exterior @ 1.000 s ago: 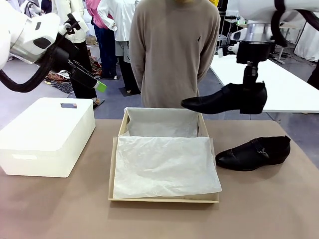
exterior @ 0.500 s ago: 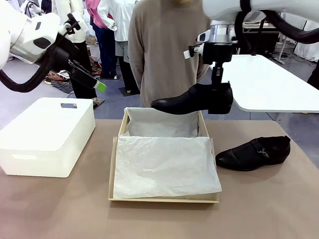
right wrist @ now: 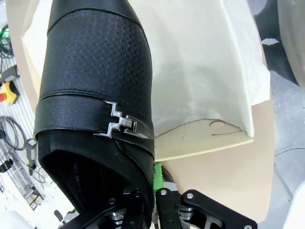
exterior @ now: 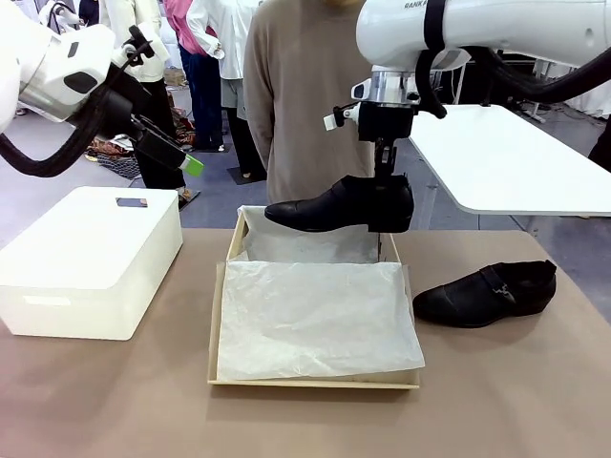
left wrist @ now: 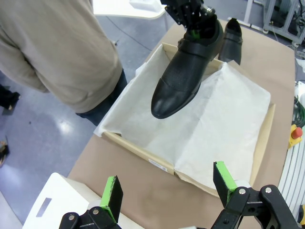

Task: Pack the shoes into the box.
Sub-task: Place one shoe of the Shoes into the Shoes Box.

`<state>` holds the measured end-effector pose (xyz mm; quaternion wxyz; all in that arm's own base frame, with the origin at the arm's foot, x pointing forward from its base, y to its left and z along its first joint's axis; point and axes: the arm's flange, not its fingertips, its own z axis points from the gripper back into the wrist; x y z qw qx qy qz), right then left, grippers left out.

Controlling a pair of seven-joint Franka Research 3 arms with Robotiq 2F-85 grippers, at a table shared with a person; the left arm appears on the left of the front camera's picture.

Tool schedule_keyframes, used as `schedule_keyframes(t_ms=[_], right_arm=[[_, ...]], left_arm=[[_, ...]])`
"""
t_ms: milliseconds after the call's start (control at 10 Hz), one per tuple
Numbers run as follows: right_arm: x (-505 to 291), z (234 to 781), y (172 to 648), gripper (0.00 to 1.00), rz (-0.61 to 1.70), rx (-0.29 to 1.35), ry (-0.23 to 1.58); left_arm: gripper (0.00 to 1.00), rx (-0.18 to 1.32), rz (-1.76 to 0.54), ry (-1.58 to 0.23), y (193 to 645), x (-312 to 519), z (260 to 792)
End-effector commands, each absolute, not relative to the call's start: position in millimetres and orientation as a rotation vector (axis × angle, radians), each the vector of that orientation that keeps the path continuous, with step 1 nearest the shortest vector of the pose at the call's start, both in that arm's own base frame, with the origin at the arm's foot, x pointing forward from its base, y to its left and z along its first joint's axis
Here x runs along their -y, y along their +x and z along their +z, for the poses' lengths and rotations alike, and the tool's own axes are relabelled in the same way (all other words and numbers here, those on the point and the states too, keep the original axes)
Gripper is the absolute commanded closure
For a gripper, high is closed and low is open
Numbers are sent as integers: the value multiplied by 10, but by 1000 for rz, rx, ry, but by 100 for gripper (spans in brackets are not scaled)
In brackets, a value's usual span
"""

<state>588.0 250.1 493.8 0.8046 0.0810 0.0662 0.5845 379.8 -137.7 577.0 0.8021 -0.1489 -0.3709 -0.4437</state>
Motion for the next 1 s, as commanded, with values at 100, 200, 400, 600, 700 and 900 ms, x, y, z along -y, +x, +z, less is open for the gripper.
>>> schedule_keyframes(t_ms=[100, 200, 400, 600, 700, 900], right_arm=[[-2472, 4992, 5866, 100, 1251, -139, 170], [-2472, 4992, 5866, 100, 1251, -139, 170], [-2489, 4924, 5887, 100, 1251, -145, 173], [-2540, 4838, 5946, 100, 1229, -117, 185], [-2625, 4795, 5977, 100, 1236, -117, 190], [-2727, 4709, 6025, 100, 1232, -104, 171]], left_arm=[[0, 798, -961, -338, 3806, 1361, 5773], [0, 798, -961, -338, 3806, 1361, 5773], [0, 798, -961, -338, 3806, 1361, 5773], [0, 798, -961, -338, 3806, 1361, 5773], [0, 798, -961, -338, 3806, 1361, 5773], [0, 798, -961, -338, 3806, 1361, 5773]])
